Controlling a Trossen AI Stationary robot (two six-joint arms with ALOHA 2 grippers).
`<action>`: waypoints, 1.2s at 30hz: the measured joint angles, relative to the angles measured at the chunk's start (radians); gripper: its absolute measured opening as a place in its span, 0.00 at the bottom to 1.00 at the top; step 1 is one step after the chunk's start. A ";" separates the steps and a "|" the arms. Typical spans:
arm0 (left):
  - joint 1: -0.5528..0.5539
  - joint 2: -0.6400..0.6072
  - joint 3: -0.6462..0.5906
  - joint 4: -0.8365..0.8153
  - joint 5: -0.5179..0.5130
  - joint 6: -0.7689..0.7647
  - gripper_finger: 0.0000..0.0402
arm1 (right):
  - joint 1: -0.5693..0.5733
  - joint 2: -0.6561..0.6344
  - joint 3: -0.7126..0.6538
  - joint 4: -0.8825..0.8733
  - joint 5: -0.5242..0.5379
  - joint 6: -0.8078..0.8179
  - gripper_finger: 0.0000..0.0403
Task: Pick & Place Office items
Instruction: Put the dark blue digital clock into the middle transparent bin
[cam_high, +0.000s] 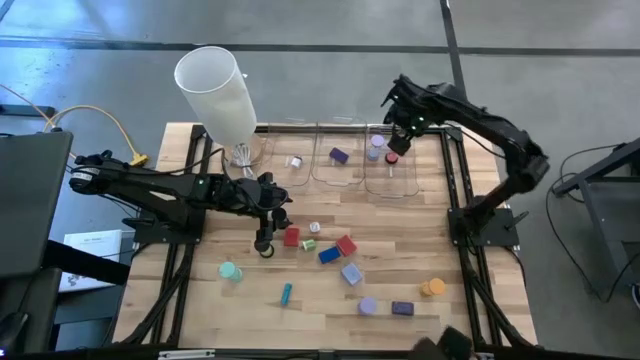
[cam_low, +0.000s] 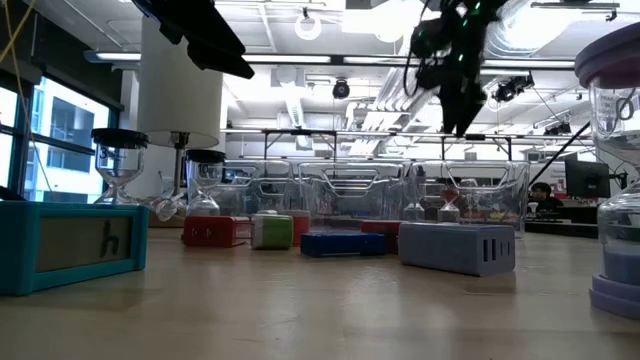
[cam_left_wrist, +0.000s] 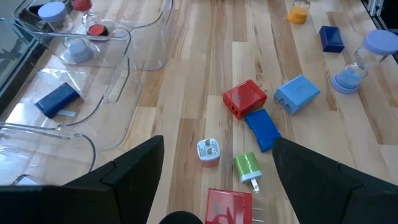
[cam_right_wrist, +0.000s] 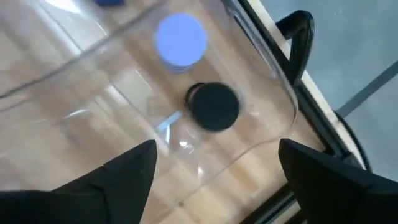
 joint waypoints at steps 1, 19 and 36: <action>0.000 0.000 0.000 0.000 0.000 -0.003 0.73 | 0.008 -0.027 0.000 -0.011 -0.025 0.022 0.81; 0.000 0.000 0.000 0.000 0.000 -0.040 0.73 | 0.502 -0.447 -0.207 -0.048 -0.289 0.333 0.79; 0.000 0.000 0.000 0.013 0.000 -0.031 0.73 | 1.122 -0.448 -0.564 0.510 -0.032 0.627 0.79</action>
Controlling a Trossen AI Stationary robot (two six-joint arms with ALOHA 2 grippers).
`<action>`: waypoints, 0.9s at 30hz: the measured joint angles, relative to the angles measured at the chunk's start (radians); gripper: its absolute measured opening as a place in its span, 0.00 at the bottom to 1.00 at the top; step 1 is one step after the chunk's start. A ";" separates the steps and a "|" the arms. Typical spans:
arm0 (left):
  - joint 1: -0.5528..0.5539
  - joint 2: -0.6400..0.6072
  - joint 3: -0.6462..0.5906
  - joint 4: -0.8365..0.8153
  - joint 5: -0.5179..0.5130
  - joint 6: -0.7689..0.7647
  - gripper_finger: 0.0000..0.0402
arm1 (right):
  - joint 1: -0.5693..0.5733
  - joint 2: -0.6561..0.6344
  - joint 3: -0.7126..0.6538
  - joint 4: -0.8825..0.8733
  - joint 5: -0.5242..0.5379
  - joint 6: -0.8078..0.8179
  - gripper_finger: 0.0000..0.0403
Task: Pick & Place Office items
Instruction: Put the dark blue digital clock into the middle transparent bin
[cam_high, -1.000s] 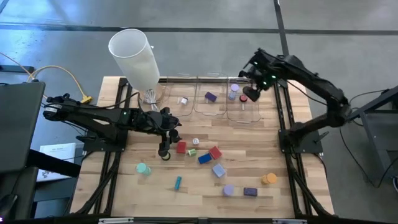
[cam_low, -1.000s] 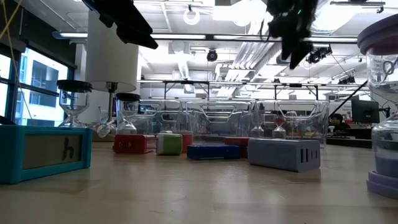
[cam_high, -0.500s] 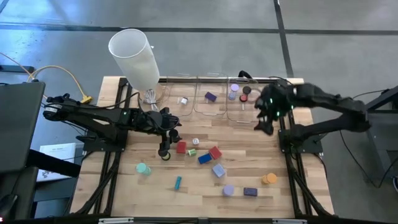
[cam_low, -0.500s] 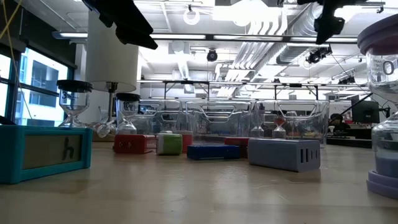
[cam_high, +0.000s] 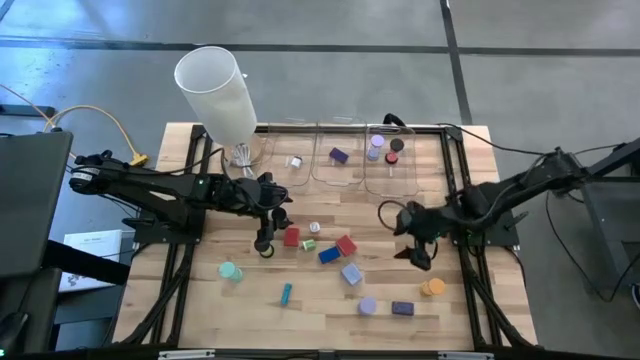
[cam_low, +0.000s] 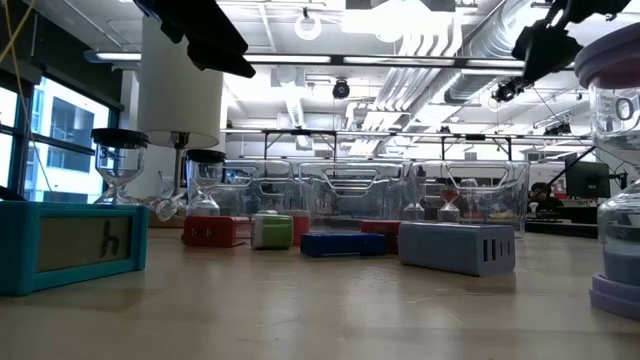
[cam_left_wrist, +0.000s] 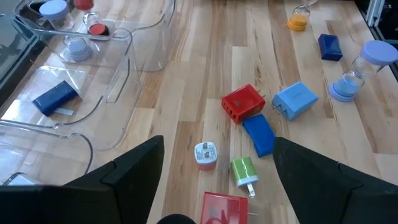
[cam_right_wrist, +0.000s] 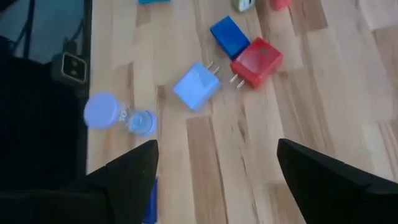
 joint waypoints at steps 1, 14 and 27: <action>0.000 0.000 0.000 0.004 0.000 0.001 0.73 | 0.012 0.015 -0.001 -0.001 0.014 0.006 0.79; 0.000 0.000 0.000 0.006 0.000 0.002 0.73 | 0.170 0.254 -0.001 0.111 -0.034 0.144 0.77; 0.000 0.000 0.000 0.039 0.000 0.001 0.73 | 0.241 0.377 -0.001 0.127 -0.072 0.311 0.66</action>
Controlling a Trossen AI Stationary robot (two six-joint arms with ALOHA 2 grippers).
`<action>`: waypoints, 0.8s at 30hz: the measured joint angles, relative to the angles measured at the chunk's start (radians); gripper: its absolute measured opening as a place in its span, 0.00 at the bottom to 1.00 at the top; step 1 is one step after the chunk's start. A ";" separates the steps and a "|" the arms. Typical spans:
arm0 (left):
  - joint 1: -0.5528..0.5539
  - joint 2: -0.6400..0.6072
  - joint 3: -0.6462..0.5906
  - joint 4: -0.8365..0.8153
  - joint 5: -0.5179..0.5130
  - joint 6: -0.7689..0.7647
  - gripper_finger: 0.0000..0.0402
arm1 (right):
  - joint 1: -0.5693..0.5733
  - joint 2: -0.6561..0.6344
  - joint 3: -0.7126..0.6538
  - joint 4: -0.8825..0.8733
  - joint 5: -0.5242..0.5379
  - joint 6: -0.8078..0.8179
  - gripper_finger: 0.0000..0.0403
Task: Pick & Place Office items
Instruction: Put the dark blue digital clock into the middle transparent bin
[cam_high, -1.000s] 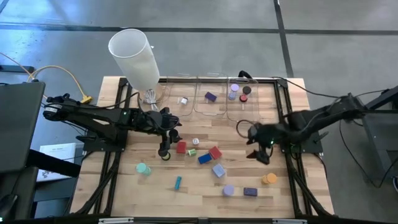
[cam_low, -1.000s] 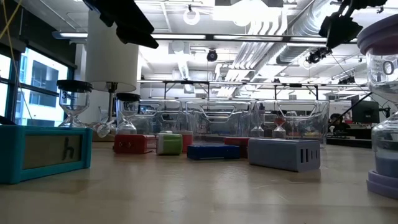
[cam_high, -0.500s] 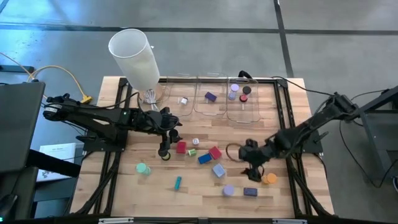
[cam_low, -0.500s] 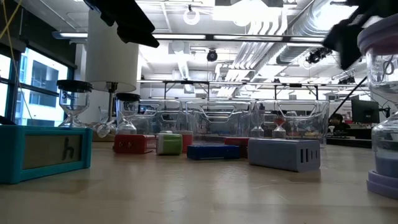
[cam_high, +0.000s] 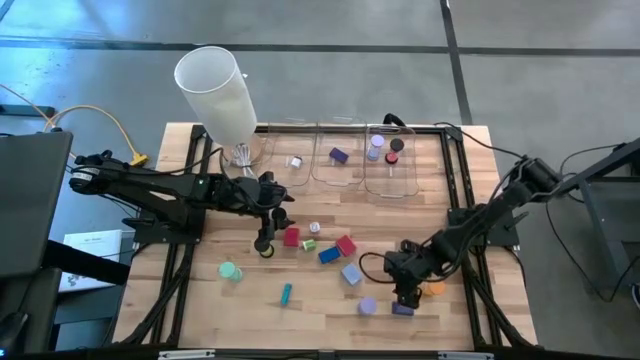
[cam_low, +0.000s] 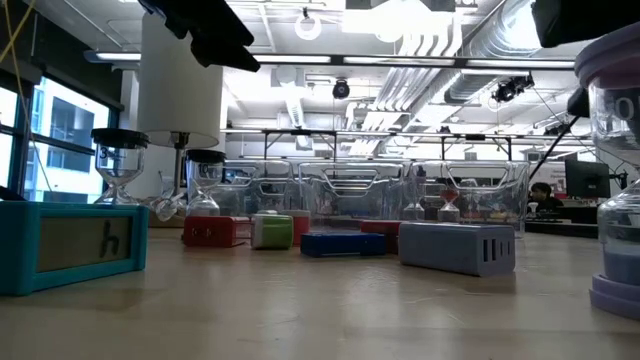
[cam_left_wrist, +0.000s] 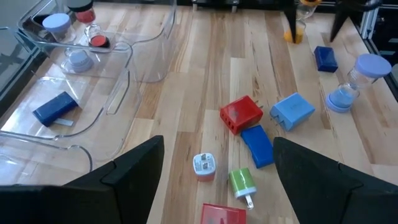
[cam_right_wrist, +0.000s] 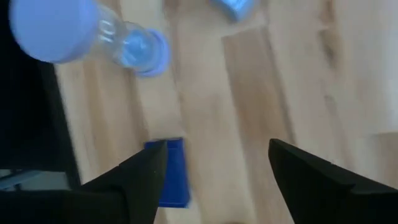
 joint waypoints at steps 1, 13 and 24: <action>0.000 0.000 0.000 0.000 0.000 0.000 0.73 | 0.005 0.005 0.000 0.012 -0.007 0.006 0.65; 0.000 0.000 0.000 -0.001 0.000 -0.002 0.73 | 0.055 0.092 0.000 0.034 -0.011 0.065 0.64; 0.000 0.000 0.000 -0.001 0.000 -0.003 0.73 | 0.075 0.125 0.000 0.062 -0.083 0.065 0.64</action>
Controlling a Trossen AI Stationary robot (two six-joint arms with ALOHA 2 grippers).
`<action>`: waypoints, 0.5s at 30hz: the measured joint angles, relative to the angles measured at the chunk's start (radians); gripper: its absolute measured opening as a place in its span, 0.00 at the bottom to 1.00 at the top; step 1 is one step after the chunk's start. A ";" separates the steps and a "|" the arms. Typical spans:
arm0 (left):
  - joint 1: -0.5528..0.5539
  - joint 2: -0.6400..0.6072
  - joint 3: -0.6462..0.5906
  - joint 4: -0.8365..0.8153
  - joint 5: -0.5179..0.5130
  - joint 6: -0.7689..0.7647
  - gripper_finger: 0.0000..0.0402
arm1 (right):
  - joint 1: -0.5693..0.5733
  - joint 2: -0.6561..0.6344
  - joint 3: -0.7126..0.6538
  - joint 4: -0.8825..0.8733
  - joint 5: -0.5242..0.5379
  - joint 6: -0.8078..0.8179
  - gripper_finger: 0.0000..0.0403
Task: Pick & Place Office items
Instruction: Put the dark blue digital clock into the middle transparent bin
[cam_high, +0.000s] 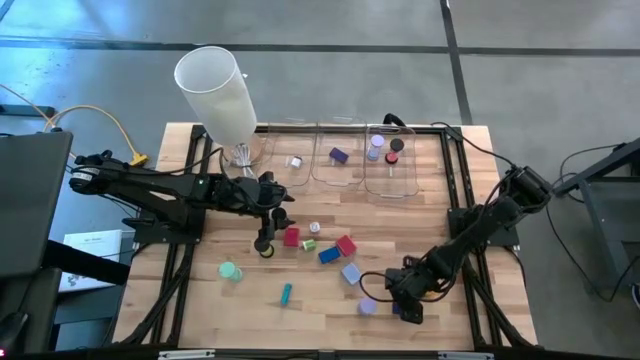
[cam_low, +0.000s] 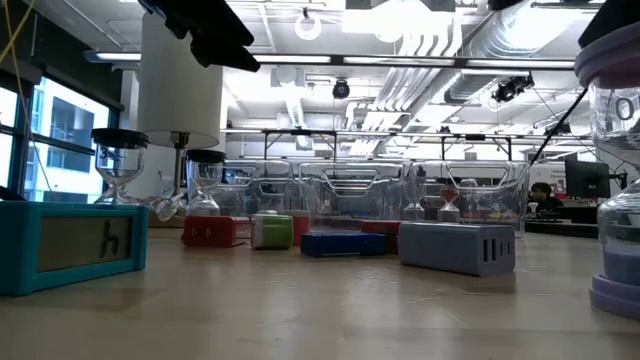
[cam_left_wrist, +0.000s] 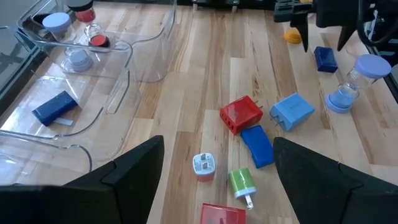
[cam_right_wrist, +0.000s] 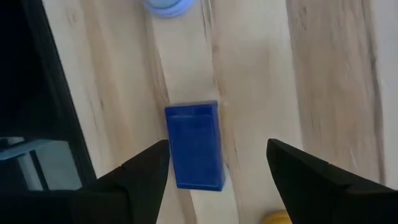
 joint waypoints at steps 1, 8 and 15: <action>0.000 0.000 0.000 0.000 0.000 0.000 0.73 | 0.000 0.000 0.000 0.006 0.000 0.002 0.64; 0.000 0.000 0.000 0.000 0.000 0.001 0.73 | 0.022 0.000 0.000 0.027 0.011 0.002 0.64; 0.000 0.000 0.000 0.000 0.000 0.004 0.73 | 0.039 0.000 0.000 0.039 0.052 0.040 0.64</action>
